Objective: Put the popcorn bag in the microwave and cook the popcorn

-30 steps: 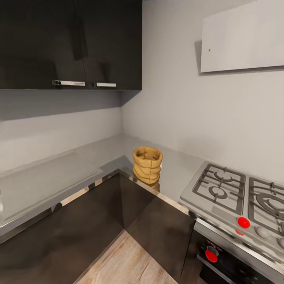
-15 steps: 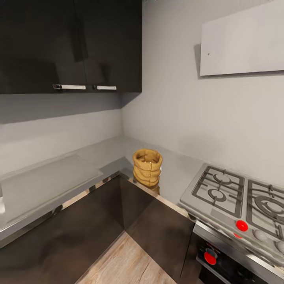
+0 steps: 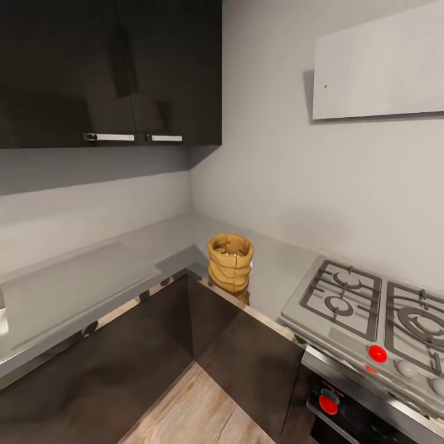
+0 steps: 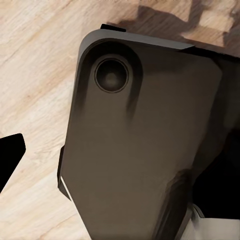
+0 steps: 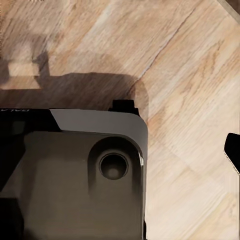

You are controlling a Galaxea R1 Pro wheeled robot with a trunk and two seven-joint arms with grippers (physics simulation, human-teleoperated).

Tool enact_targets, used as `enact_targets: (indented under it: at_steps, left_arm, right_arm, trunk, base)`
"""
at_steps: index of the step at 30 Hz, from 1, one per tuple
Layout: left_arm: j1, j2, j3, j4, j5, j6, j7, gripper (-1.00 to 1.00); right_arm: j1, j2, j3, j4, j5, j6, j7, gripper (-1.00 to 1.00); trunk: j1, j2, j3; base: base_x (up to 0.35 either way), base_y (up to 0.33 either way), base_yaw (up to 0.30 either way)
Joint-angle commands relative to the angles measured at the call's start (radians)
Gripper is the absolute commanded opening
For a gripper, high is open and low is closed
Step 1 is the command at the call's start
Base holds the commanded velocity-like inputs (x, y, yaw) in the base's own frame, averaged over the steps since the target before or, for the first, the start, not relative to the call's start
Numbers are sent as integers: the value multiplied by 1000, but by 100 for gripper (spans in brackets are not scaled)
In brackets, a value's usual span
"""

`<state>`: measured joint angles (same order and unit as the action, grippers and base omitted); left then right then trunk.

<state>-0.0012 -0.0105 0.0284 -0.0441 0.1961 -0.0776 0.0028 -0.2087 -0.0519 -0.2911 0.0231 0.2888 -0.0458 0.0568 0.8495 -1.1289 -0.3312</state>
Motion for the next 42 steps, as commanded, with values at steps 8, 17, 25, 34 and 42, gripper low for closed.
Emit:
enact_targets:
  at_steps: [8,17,25,34,42]
  left_arm:
    - [0,0,3,0,5,-2,0,100]
    - [0,0,2,0,5,-2,1,100]
    - [0,0,2,0,5,-2,1,100]
    - [0,0,1,0,5,-2,0,100]
    - [0,0,0,0,5,-2,0,100]
  right_arm:
    - [-1,16,246,-228,92,35,7,100]
    - [-1,160,296,-729,90,418,62,100]
    - [-1,174,390,-1185,85,728,242,100]
    - [-175,201,504,-1591,82,1093,245,100]
    - [-549,220,499,-1577,81,1093,230,100]
  trunk:
    - [0,-1,-1]
    - [0,-1,-1]
    - [0,-1,-1]
    - [0,-1,-1]
    - [0,-1,-1]
  base:
    - [0,0,0]
    - [0,0,0]
    - [0,0,0]
    - [0,0,0]
    - [0,0,0]
